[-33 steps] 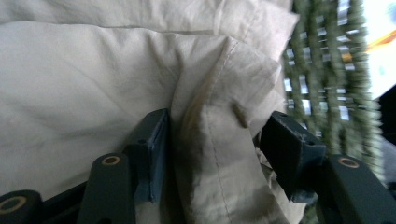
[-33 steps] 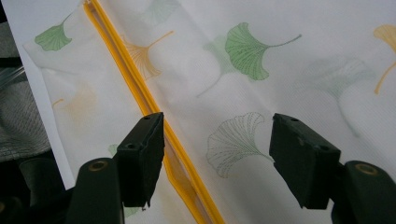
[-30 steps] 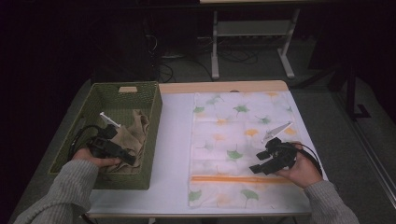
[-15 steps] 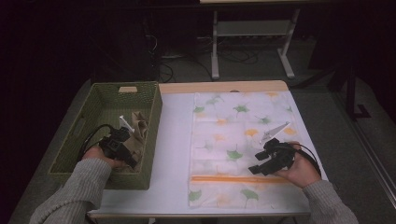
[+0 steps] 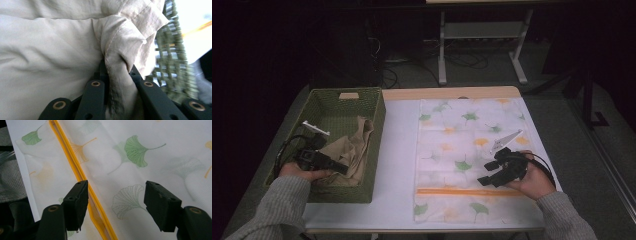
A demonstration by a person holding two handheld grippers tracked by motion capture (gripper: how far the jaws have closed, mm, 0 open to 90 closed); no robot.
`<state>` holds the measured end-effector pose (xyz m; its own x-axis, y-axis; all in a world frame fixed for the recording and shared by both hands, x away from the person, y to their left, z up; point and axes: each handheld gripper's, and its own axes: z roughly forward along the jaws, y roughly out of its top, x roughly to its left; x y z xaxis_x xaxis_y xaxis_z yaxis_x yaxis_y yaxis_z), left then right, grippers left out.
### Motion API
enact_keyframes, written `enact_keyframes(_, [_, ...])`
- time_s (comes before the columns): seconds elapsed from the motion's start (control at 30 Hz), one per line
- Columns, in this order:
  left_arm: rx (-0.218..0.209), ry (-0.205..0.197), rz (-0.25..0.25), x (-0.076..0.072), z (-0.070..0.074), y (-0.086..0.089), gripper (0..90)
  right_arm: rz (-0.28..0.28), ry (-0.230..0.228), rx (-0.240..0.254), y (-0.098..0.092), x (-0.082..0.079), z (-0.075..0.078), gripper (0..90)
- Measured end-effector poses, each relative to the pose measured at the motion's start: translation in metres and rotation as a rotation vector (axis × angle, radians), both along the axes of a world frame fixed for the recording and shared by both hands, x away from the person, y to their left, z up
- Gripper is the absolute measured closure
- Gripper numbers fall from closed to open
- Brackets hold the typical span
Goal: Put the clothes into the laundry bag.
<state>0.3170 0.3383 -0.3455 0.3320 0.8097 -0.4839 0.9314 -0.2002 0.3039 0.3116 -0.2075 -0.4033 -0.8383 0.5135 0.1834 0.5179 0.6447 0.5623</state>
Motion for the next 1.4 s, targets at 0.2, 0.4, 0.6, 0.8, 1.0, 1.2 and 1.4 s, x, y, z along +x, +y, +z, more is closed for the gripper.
enact_keyframes(0.2, [-0.119,-0.06,0.045,-0.011,0.013,0.017,82.1,0.014,-0.025,-0.047,0.002,0.002,0.014,35.2])
enact_keyframes(0.4, [-0.172,-0.096,0.057,-0.022,0.021,0.026,82.3,0.014,-0.012,-0.055,-0.003,0.003,0.008,36.5])
enact_keyframes(0.6, [-0.05,-0.121,0.066,-0.019,0.02,0.015,79.6,0.061,0.011,-0.138,0.007,0.0,-0.008,34.0])
enact_keyframes(0.8, [0.031,-0.016,0.025,-0.001,0.001,-0.01,49.5,0.101,0.014,-0.172,0.017,-0.001,-0.017,32.4])
enact_keyframes(1.0, [0.158,0.079,-0.021,0.012,-0.014,-0.03,42.5,0.122,-0.029,-0.178,0.023,0.0,-0.028,40.2])
enact_keyframes(1.2, [0.266,0.149,-0.055,0.018,-0.027,-0.042,44.1,0.143,-0.092,-0.22,0.029,-0.004,-0.033,44.2])
enact_keyframes(1.4, [0.389,0.154,-0.129,0.022,-0.031,-0.061,63.6,0.15,-0.117,-0.208,0.031,-0.008,-0.033,60.2])
